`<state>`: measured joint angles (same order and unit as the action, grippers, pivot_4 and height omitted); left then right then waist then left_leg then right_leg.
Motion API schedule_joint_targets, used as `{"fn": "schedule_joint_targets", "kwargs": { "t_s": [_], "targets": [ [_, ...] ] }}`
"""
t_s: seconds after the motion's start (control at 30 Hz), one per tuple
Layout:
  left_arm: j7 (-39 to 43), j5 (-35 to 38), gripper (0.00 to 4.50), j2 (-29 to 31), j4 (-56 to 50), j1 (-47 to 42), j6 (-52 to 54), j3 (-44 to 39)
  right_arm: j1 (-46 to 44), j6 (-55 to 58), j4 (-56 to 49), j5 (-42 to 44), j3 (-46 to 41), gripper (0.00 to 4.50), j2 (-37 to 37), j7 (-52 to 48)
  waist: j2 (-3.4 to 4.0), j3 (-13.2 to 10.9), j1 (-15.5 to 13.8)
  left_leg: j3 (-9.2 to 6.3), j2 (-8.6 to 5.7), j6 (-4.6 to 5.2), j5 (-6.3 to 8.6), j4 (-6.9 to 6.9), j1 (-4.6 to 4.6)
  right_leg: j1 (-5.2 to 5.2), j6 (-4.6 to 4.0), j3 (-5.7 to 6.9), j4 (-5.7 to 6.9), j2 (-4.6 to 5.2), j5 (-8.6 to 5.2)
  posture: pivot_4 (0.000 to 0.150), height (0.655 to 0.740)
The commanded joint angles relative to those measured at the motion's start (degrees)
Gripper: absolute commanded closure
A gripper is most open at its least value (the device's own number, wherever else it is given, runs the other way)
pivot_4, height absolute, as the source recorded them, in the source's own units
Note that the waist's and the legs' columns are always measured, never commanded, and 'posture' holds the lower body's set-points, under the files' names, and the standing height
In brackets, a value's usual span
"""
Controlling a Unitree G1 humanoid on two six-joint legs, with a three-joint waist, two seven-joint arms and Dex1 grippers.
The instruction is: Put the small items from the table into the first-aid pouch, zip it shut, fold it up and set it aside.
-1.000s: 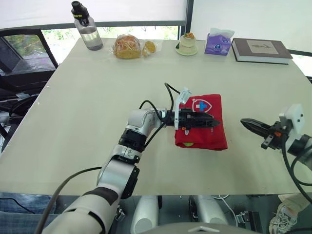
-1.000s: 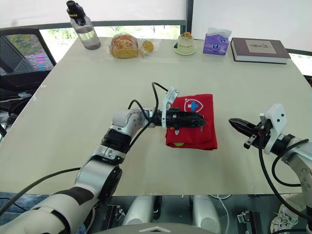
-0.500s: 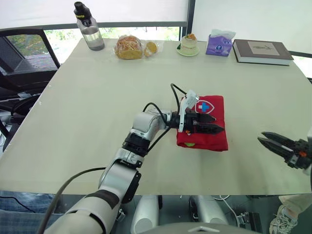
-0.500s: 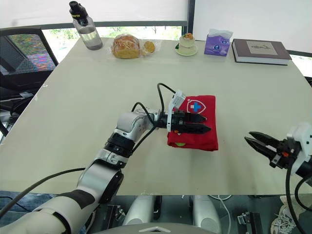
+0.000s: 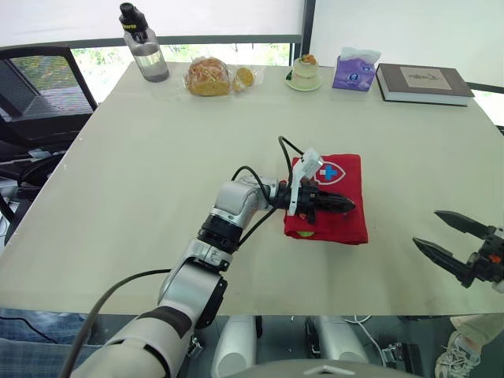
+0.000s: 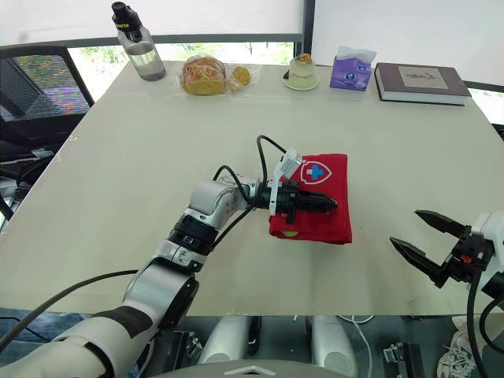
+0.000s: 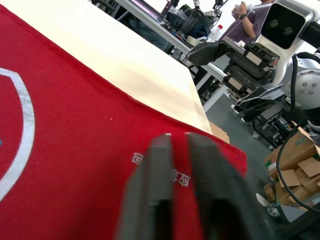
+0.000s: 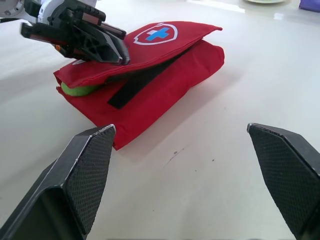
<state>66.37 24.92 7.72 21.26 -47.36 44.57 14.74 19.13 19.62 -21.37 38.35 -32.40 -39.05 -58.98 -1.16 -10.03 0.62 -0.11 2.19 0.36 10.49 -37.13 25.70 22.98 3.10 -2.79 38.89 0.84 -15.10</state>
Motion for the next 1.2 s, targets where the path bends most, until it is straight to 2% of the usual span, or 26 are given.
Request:
{"fn": "schedule_joint_targets", "kwargs": {
  "t_s": [0.03, 0.3, 0.33, 0.47, 0.67, 0.77, 0.93, 1.2],
  "targets": [
    [1.71, 0.0, 4.48, 0.41, -4.15, -0.51, -2.31, 0.83, 0.03, -1.26, -0.62, 0.41, -0.57, 0.0, -0.35, -0.22, 0.0, 0.0, 0.01, -0.01, 0.0, 0.0, 0.0, 0.0, 0.0, 0.0, 0.0, 0.0, 0.0, 0.0, 0.0, 0.15, 0.74],
    [-1.21, -1.43, 4.48, -0.03, -3.53, -3.99, -9.9, -1.75, -0.26, -1.01, -1.14, 0.22, 0.12, 0.0, -0.43, 0.43, 0.0, -0.01, -0.04, -0.01, 0.0, 0.0, 0.0, 0.0, 0.01, 0.0, -0.03, 0.01, -0.01, 0.0, 0.02, 0.15, 0.74],
    [-1.93, -2.65, 4.48, 0.01, -2.58, -4.57, -11.76, -1.63, -0.29, -1.02, -1.18, 0.18, 0.16, 0.0, -0.48, 0.5, 0.0, -0.01, -0.04, -0.01, 0.0, 0.0, 0.0, 0.0, 0.01, -0.01, -0.02, 0.01, -0.01, 0.0, 0.01, 0.15, 0.74],
    [-5.33, -15.05, 4.48, 1.62, 4.83, -6.27, -25.89, 5.21, -0.68, -1.05, -1.18, -0.03, 0.47, 0.0, -0.63, 0.81, 0.01, 0.0, -0.08, -0.02, -0.02, 0.0, 0.0, 0.0, -0.02, -0.04, 0.03, 0.01, -0.03, 0.0, -0.01, 0.15, 0.74],
    [-3.15, -21.53, 4.48, -0.37, 10.87, -4.99, -32.8, 11.31, -0.93, -1.28, -1.76, -0.47, 1.22, 0.0, -0.26, 1.65, 0.02, -0.01, -0.15, -0.04, -0.02, 0.0, 0.0, 0.01, 0.01, -0.03, -0.06, 0.03, -0.04, 0.0, 0.03, 0.15, 0.74],
    [-0.91, -23.3, 4.48, -0.86, 12.5, -4.18, -33.75, 13.44, -0.56, -1.33, -2.31, -0.4, 1.16, 0.0, -0.19, 2.02, 0.03, 0.01, -0.34, -0.08, -0.04, 0.0, 0.0, -0.02, 0.0, -0.07, 0.01, 0.08, -0.04, 0.02, -0.02, 0.15, 0.74],
    [9.13, -23.52, 4.48, 0.62, 8.87, -2.14, -31.01, 18.3, 1.56, -1.45, -3.86, -0.27, 0.18, 0.0, 0.1, 2.59, 0.16, 0.09, -0.25, -0.09, -0.04, 0.0, 0.0, -0.01, -0.02, -0.1, -0.04, 0.09, -0.05, 0.02, -0.02, 0.15, 0.74],
    [11.93, -22.57, 4.48, 0.02, 4.57, 0.25, -27.94, 18.85, 3.99, -1.93, -5.46, -0.14, -0.04, 0.0, 0.83, 3.93, 0.28, 0.17, 0.0, -0.11, -0.02, 0.0, 0.0, 0.0, -0.03, -0.11, -0.07, 0.09, -0.04, 0.02, -0.15, 0.15, 0.74]
  ]
}}
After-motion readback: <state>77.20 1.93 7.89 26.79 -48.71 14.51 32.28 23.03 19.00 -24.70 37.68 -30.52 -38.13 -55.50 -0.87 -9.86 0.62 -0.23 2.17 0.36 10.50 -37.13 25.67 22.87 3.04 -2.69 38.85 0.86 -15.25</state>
